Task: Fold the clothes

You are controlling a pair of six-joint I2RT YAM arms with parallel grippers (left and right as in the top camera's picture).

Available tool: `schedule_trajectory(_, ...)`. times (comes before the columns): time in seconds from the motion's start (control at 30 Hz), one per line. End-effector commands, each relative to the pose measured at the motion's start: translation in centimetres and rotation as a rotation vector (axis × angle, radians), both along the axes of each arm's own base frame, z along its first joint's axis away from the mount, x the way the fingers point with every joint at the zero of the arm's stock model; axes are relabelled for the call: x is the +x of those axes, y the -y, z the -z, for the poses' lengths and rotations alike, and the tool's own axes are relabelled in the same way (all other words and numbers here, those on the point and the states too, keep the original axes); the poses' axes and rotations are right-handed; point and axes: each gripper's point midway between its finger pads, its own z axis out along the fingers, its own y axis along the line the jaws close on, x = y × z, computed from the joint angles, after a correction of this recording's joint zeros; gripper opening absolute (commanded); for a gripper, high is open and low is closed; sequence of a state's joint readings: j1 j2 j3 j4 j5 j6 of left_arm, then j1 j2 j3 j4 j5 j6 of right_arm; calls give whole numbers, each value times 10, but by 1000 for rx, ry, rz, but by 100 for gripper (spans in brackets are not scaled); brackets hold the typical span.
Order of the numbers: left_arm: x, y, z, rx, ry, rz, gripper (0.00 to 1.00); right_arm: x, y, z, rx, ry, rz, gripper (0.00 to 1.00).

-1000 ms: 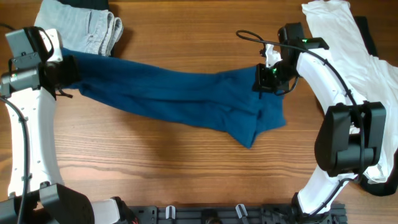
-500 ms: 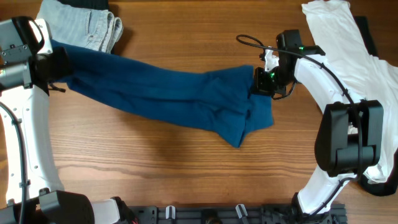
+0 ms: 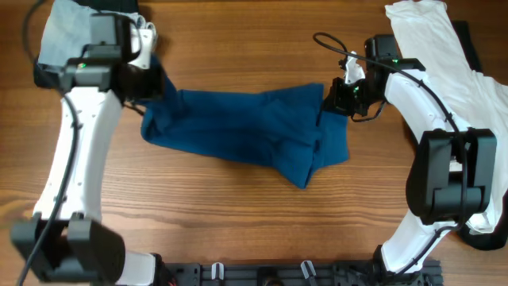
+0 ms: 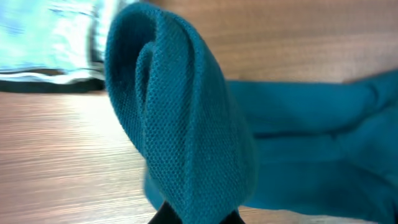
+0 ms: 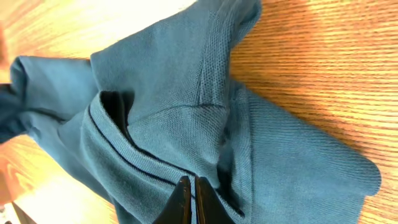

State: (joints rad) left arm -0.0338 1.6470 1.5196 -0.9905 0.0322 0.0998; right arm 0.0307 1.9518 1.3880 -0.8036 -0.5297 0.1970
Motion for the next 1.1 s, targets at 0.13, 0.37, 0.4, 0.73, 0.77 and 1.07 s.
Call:
schedule_trajectory(0.13, 11, 37, 71, -7, -174, 76, 4, 11, 14, -42, 29, 121, 23, 4)
schedule_trajectory(0.37, 8, 75, 98, -3, -227, 166, 4, 12, 20, -46, 29, 130, 38, 4)
schedule_trajectory(0.4, 9, 78, 99, -2, -222, 174, 4, 12, 20, -46, 29, 130, 38, 4)
schedule_trajectory(0.73, 14, 49, 94, 99, -200, 111, 4, 10, 20, -45, 24, 129, 25, 4)
schedule_trajectory(0.77, 13, 37, 84, 130, -190, 84, 4, 10, 20, -45, 24, 128, 23, 4)
schedule_trajectory(1.07, -1, -135, -6, 433, -45, -306, 4, 9, 20, -45, 22, 128, 22, 4)
